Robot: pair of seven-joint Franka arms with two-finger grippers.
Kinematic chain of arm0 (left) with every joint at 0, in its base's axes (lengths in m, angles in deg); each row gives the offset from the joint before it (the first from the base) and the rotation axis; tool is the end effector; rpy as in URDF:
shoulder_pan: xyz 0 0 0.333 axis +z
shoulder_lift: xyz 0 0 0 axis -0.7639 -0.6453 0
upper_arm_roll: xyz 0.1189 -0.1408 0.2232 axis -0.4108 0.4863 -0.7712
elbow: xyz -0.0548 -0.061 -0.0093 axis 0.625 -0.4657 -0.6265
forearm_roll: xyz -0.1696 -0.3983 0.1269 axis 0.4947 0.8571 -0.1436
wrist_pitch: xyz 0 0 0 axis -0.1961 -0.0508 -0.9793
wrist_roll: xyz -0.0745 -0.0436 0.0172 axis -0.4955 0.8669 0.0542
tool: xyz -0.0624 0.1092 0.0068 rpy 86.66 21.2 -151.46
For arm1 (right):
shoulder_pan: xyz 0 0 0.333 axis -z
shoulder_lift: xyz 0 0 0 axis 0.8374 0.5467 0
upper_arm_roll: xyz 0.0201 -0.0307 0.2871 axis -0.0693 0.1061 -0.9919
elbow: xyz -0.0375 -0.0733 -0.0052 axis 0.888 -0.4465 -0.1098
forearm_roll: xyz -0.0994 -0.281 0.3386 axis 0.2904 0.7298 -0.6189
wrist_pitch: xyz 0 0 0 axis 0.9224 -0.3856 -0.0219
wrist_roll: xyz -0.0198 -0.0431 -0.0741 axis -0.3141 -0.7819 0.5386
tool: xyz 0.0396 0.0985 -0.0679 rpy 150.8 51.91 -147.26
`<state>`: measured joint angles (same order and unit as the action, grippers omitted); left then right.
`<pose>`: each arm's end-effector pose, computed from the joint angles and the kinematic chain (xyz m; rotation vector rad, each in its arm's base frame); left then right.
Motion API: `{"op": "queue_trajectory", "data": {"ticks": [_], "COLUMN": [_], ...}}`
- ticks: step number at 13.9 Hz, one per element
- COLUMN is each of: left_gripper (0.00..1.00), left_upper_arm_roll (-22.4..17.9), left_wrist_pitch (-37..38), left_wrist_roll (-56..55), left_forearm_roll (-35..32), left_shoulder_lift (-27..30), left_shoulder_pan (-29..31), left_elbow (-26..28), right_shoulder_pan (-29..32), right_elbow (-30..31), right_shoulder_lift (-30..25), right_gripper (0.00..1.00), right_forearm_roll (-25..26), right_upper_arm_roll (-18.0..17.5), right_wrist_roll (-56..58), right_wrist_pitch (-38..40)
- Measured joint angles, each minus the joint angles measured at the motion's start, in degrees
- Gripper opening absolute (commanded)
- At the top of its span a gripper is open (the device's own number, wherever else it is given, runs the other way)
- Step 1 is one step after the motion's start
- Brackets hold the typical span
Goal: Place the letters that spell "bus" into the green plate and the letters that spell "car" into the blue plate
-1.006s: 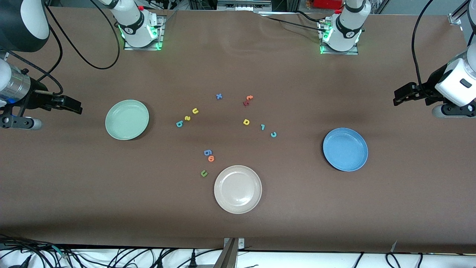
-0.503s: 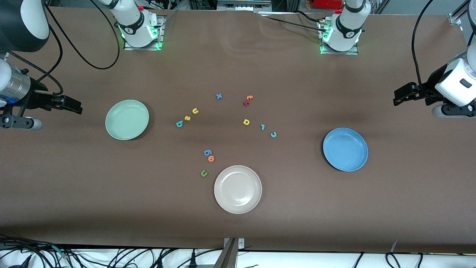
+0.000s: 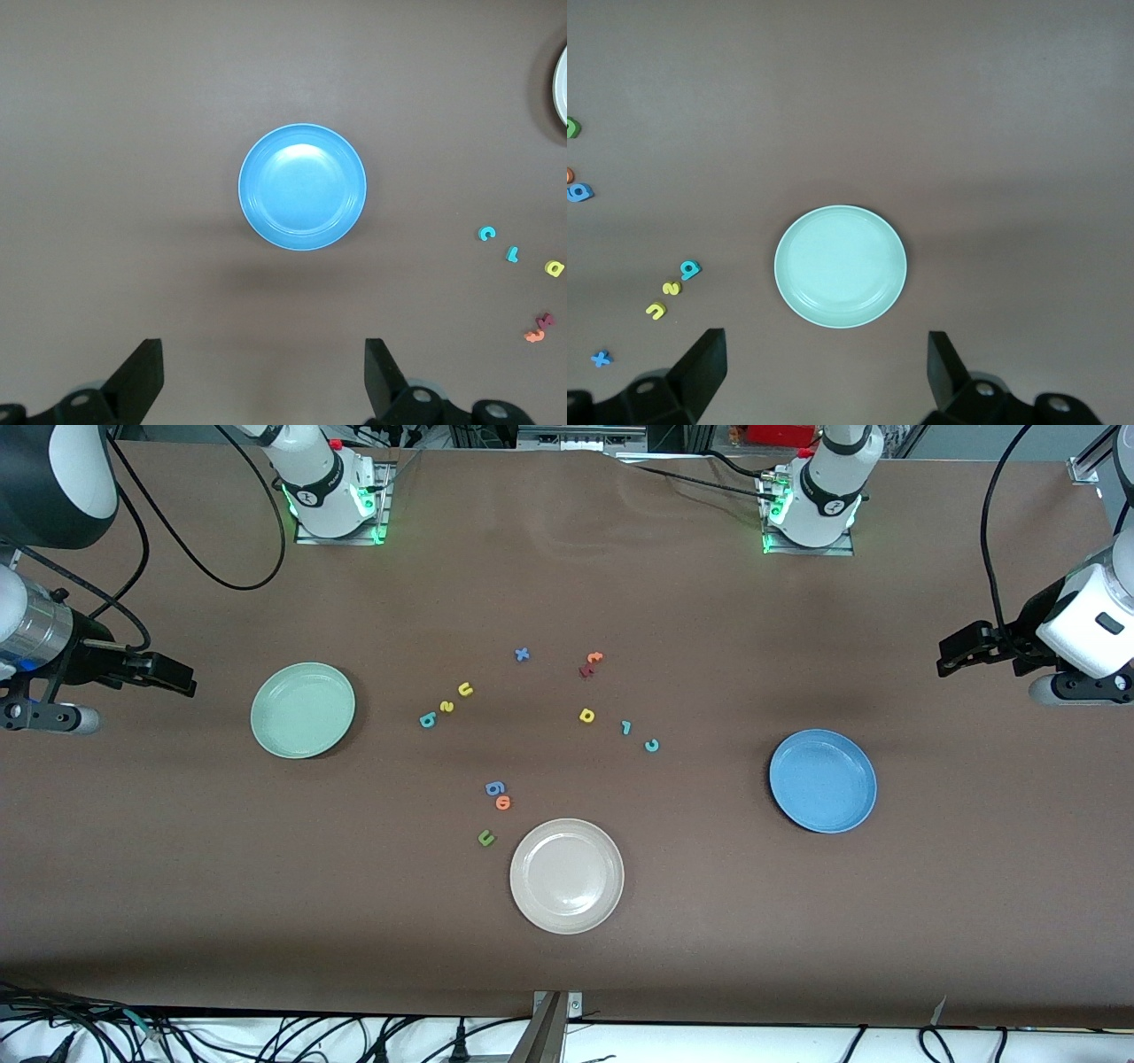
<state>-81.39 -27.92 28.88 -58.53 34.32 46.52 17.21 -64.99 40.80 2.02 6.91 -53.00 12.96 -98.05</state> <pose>0.6328 -0.0206 0.5359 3.1361 0.0527 -0.1354 0.6539 0.0158 0.4926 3.1005 -0.1435 -0.1452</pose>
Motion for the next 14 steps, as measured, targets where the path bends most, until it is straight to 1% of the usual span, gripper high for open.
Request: {"op": "queue_trajectory", "data": {"ticks": [14], "left_gripper": [1.0], "left_upper_arm_roll": [0.13], "left_wrist_pitch": [0.0], "left_wrist_roll": [0.0], "left_forearm_roll": [0.01], "left_shoulder_lift": [-0.25], "left_shoulder_pan": [-0.22], "left_elbow": [0.0], "right_shoulder_pan": [-0.07], "right_elbow": [0.0], "right_shoulder_lift": [0.0], "right_gripper": [1.0], "right_forearm_roll": [0.0], "right_upper_arm_roll": [0.0], "right_wrist_roll": [-1.02], "right_wrist_pitch": [0.0]}}
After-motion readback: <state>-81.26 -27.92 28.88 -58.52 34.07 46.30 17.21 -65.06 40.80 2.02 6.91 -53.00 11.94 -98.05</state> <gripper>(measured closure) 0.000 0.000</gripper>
